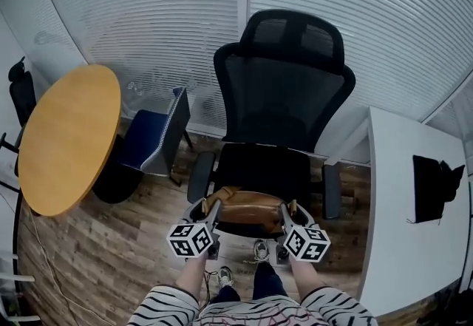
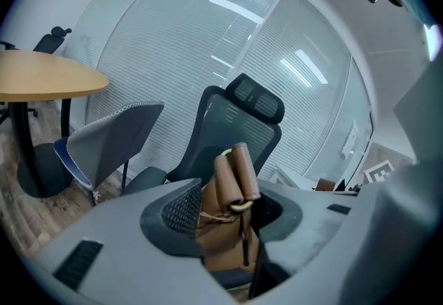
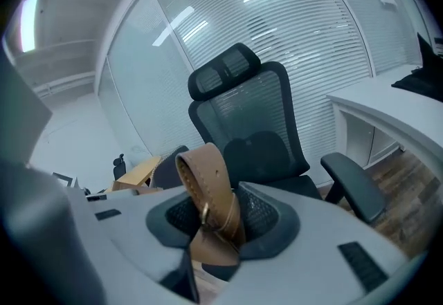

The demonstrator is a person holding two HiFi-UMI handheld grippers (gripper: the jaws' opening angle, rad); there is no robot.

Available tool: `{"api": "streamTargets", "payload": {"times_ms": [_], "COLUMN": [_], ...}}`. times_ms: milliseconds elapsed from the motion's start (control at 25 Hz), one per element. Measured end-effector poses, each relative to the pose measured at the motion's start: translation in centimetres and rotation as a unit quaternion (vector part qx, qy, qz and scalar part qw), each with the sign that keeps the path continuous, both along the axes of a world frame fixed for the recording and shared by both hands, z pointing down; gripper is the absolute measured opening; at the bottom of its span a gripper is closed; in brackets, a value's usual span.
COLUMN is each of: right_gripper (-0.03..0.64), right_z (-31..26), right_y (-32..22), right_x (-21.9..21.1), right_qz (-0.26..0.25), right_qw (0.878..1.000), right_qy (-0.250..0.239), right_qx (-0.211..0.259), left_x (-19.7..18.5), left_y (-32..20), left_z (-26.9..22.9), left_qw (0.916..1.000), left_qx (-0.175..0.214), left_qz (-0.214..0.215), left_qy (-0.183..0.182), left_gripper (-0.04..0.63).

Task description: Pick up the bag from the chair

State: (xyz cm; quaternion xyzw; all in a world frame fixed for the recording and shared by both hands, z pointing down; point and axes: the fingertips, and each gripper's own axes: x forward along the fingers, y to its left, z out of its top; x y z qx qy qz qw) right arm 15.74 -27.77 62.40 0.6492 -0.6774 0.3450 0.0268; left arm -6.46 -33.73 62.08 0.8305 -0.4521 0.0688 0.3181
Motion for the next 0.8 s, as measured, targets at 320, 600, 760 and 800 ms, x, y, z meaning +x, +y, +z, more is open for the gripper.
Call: {"api": "streamTargets", "payload": {"times_ms": [320,600,760,800], "right_gripper": [0.144,0.144,0.144,0.143], "right_z": [-5.4,-9.4,-11.7,-12.2], "right_y": [1.5,2.3,2.7,2.9], "right_x": [-2.8,-5.1,-6.5,-6.9], "right_qz": [0.001,0.003,-0.001,-0.002], "right_qw": [0.999,0.998,0.996,0.996], "right_qy": [0.002,0.002,0.009,0.009], "right_qx": [0.038,0.069,0.089,0.093], "left_x": [-2.8,-5.1,-6.6,-7.0], "left_y": [1.2,2.0,2.7,2.9], "left_z": [-5.7,-10.2,-12.3,-12.8], "left_qw": [0.9991,0.9968,0.9951,0.9947], "left_qx": [0.041,0.079,0.098,0.102], "left_qz": [0.009,0.010,0.003,0.002], "left_qy": [0.000,0.001,0.005,0.006], "left_gripper": [0.187,0.186,0.186,0.186]}}
